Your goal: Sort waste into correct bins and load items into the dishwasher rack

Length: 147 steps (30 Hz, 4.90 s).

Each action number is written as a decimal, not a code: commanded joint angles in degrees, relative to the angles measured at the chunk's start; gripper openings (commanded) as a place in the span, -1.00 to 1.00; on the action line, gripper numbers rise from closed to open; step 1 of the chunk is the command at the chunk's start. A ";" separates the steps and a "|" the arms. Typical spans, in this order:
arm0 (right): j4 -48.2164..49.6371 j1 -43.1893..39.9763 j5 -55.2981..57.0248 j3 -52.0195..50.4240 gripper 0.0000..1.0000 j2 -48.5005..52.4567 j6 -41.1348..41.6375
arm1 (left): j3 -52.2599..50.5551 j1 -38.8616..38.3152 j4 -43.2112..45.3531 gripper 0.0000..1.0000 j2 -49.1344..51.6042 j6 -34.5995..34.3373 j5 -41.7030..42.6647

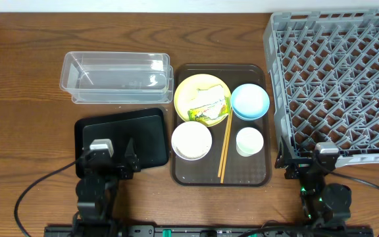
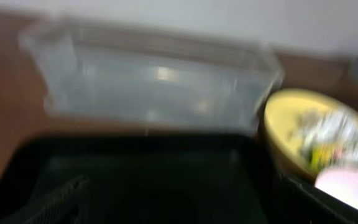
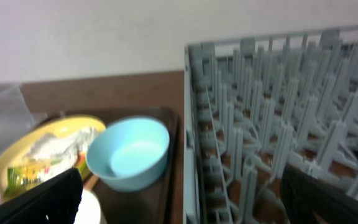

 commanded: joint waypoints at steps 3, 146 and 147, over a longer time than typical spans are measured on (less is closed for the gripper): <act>-4.50 -0.26 2.49 8.94 0.99 8.00 0.13 | 13.00 0.24 -7.30 0.88 11.04 -1.14 -0.09; -25.11 -0.28 1.86 38.23 0.98 49.96 -0.46 | 53.02 -40.79 -17.49 -0.73 92.28 -6.58 7.21; -25.11 -0.28 1.86 38.23 0.98 49.96 -0.46 | 53.11 -40.76 -18.01 -0.76 91.01 -6.60 7.21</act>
